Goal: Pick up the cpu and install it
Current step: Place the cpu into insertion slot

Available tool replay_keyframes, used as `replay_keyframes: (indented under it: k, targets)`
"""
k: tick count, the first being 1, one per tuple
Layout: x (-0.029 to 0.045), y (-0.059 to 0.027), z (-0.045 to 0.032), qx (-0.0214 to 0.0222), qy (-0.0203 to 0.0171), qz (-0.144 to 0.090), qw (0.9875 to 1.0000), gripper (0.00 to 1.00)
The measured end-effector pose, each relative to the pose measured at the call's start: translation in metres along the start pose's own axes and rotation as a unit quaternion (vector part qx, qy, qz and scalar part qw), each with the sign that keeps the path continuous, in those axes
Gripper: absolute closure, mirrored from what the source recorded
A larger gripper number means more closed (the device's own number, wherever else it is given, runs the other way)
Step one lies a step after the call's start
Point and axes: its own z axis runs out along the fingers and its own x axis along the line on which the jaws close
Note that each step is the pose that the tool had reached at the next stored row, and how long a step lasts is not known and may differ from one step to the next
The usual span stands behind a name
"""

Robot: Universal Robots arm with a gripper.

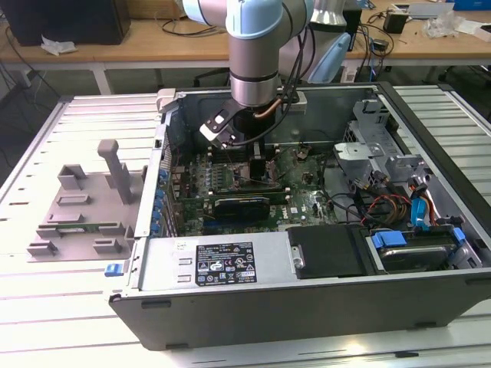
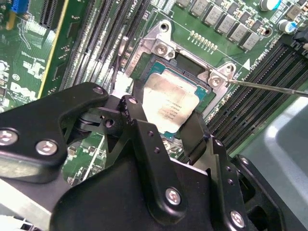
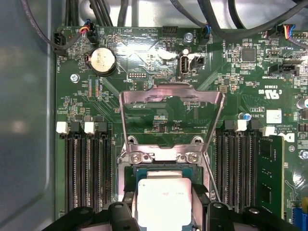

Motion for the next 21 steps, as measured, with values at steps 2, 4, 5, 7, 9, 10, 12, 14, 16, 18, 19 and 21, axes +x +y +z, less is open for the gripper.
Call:
replay_keyframes:
  k: [2, 4, 5, 7, 9, 10, 12, 14, 16, 18, 19, 21]
  targets:
    - [-0.0001, -0.0001, -0.0002, 0.0001, -0.0007, 0.0, 1.0, 0.46]
    - [-0.0001, -0.0001, -0.0002, 0.0002, -0.0008, 0.0, 1.0, 0.46]
    - [-0.0001, 0.0, -0.0002, 0.0001, -0.0009, 0.0, 1.0, 0.46]
    - [-0.0002, -0.0001, -0.0003, 0.0002, -0.0011, 0.0, 1.0, 0.45]
    - [-0.0001, -0.0001, -0.0002, 0.0001, -0.0012, 0.0, 1.0, 0.38]
    - [-0.0001, 0.0, -0.0008, 0.0002, -0.0013, 0.0, 1.0, 0.38]
    - [-0.0004, 0.0003, -0.0139, 0.0001, -0.0019, 0.0, 1.0, 0.38]
    - [-0.0004, 0.0006, -0.0231, 0.0001, -0.0029, 0.0, 1.0, 0.38]
    - [-0.0004, 0.0006, -0.023, 0.0001, -0.0029, 0.0, 1.0, 0.38]
    - [-0.0004, 0.0005, -0.0231, 0.0001, -0.003, 0.0, 1.0, 0.38]
    - [-0.0004, 0.0005, -0.0231, 0.0001, -0.003, 0.0, 1.0, 0.4]
    - [-0.0004, 0.0005, -0.0231, 0.0001, -0.003, 0.0, 1.0, 0.53]
